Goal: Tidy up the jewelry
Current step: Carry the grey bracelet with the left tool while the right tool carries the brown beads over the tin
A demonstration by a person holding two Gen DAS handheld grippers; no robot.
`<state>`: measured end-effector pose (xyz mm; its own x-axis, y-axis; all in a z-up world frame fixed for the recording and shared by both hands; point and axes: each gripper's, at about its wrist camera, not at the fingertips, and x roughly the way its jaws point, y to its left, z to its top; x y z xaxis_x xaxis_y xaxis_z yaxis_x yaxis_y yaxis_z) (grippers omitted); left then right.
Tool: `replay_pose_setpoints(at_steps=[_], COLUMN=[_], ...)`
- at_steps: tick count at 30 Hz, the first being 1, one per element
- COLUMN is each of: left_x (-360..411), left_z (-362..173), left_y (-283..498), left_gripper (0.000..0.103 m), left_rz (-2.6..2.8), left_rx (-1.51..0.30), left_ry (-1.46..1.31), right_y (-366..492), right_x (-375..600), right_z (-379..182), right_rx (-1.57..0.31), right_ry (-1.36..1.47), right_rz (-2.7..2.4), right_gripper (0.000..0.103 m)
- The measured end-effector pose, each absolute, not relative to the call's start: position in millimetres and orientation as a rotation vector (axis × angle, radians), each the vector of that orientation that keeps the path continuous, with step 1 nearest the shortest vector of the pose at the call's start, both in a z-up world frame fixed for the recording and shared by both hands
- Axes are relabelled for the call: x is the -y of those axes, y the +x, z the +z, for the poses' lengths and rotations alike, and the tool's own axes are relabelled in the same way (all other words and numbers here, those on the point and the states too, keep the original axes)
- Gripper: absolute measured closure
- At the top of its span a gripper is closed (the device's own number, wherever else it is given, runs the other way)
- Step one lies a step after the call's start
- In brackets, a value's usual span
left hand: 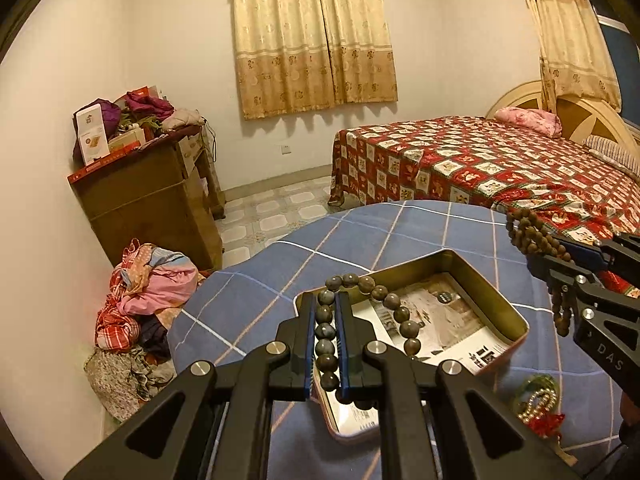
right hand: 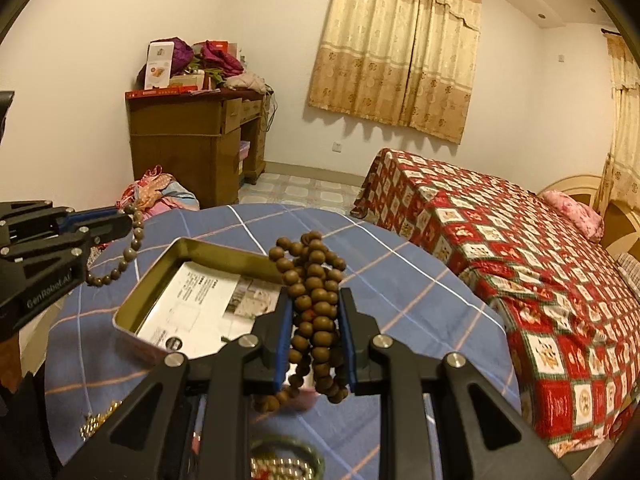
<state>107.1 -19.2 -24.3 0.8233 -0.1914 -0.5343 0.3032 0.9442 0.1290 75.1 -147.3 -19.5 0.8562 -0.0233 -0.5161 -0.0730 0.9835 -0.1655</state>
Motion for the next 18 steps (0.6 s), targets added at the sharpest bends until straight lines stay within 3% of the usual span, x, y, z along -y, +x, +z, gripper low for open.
replay_pose_setpoints(at_steps=[18], left_x=[38], left_z=[-51], left_y=[135], left_gripper=[0.094], left_rz=[-0.244], left_rx=[-0.578], left_ry=[0.289], right_y=[123], right_x=[130], right_z=[-39], right_rx=[-0.632], right_ry=[-0.198], right_rz=[0.047], right_gripper=[0.079])
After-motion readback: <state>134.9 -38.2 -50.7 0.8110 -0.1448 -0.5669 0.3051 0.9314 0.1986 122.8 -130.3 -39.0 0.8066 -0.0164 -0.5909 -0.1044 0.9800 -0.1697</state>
